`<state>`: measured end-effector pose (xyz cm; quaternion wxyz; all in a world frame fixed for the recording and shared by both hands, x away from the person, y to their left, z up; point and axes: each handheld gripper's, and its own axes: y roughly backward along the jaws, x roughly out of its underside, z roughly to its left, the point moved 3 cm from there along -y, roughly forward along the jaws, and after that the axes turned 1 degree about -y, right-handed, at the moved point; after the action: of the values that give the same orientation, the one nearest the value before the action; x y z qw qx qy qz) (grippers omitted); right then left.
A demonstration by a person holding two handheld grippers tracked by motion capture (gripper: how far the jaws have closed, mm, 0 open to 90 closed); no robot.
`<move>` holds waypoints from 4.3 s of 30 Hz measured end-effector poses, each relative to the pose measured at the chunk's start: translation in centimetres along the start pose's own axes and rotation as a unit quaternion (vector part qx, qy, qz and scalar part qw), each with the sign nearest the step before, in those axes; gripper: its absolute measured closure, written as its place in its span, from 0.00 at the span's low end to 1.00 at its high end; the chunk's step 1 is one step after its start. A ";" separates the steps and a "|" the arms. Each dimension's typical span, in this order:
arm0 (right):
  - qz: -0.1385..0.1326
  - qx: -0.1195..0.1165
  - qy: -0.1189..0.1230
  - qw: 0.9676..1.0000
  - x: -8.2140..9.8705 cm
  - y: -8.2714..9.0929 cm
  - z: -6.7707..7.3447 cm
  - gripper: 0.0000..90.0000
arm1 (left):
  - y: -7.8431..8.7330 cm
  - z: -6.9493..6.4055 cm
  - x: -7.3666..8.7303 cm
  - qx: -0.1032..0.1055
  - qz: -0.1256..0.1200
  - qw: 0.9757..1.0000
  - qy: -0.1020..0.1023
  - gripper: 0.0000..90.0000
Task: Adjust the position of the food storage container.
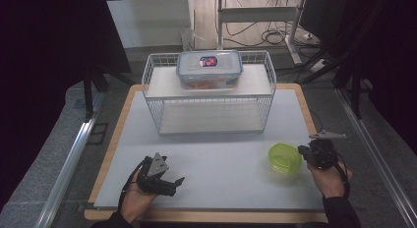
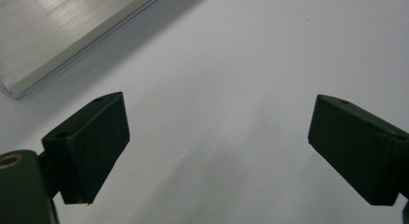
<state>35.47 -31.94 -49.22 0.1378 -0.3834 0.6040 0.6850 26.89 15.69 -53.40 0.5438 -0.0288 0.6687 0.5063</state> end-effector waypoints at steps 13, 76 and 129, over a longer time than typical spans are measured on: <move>0.013 -0.007 -0.014 1.000 2.0 1.3 1.0 1.00 | -0.1 -0.1 -0.1 -0.001 0.001 1.000 -0.007 0.08; 0.006 -0.052 0.002 0.999 0.8 0.5 7.1 0.98 | -0.1 -0.4 -0.2 0.002 0.003 1.000 -0.013 0.08; -0.001 -0.043 0.013 0.999 1.1 2.0 8.6 0.98 | -0.3 -0.6 -0.3 0.005 0.006 1.000 -0.018 0.08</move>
<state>30.31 -24.66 -48.78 0.1146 -0.3984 0.5750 0.7053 26.77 14.96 -53.47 0.5529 -0.0132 0.6615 0.5065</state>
